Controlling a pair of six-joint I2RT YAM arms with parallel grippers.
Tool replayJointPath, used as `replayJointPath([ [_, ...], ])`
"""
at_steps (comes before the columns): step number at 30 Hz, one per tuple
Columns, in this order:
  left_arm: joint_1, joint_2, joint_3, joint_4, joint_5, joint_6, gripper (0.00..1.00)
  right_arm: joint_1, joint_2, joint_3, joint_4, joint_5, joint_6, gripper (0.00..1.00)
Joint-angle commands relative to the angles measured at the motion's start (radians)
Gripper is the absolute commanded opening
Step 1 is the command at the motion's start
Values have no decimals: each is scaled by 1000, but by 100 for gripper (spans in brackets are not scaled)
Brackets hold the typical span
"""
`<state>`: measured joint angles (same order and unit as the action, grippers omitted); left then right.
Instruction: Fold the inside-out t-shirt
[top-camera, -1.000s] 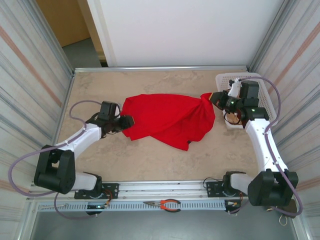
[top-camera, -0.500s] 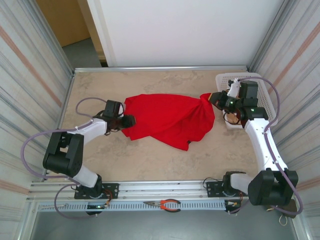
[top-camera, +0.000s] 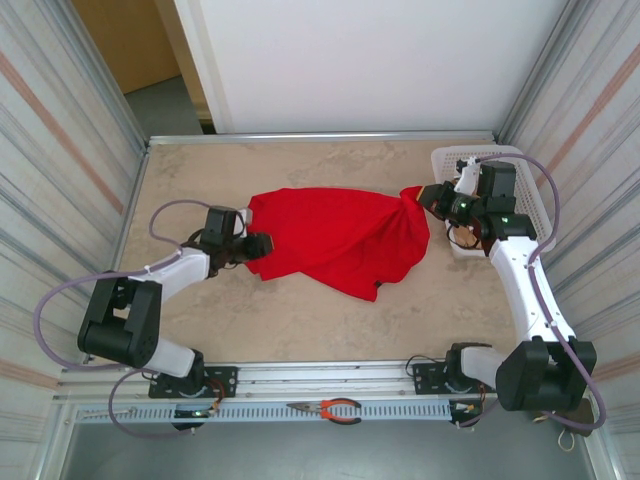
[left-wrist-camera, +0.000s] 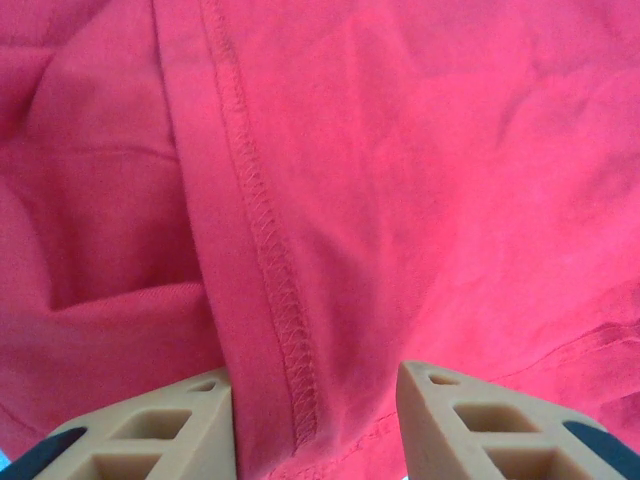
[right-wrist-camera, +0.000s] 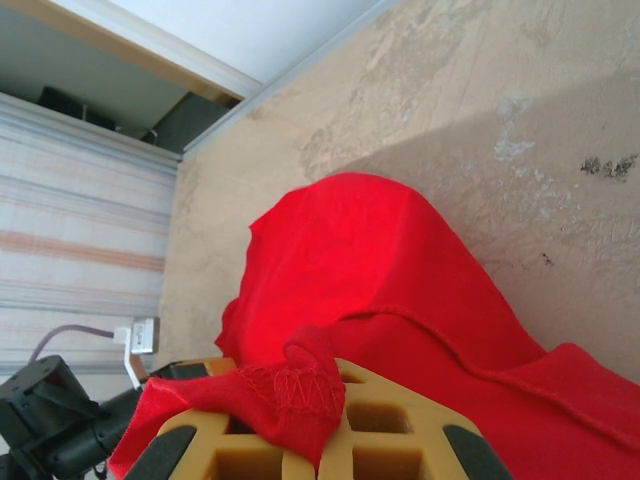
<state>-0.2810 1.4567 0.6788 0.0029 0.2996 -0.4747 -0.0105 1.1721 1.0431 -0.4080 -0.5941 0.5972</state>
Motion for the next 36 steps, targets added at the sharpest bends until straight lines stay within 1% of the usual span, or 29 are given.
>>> replayJointPath([
  [1, 5, 11, -21, 25, 18, 0, 43, 6, -3, 11, 15, 14, 4, 0],
  [5, 5, 13, -45, 52, 19, -24, 40, 5, -5, 15, 11, 15, 3, 0],
  [7, 3, 2, -55, 58, 16, -31, 36, 4, -5, 15, 9, 14, 1, 0],
  [11, 3, -9, -58, 63, 20, -28, 23, 3, -4, 15, 9, 14, 1, 0],
  [15, 2, -7, -51, 63, 25, -28, 0, 2, -5, 15, 11, 13, 3, 0],
  [19, 16, -50, -8, 38, 24, -42, 0, -4, -1, 28, 18, 17, 10, 0],
  [22, 70, -131, 99, -7, 55, -90, 0, -28, 44, 116, 14, -14, 16, 0],
  [26, 161, -211, 375, -98, 113, -170, 0, -78, 120, 329, -12, -73, 41, 0],
  [29, 201, -239, 578, -177, 136, -204, 0, -117, 136, 480, -20, -126, 87, 0],
  [30, 206, -253, 638, -201, 137, -213, 0, -134, 131, 521, -21, -152, 109, 0],
  [32, 211, -288, 703, -220, 136, -233, 0, -165, 100, 569, -13, -189, 150, 0],
  [36, 213, -381, 753, -235, 114, -269, 0, -226, -5, 610, 9, -225, 221, 0],
])
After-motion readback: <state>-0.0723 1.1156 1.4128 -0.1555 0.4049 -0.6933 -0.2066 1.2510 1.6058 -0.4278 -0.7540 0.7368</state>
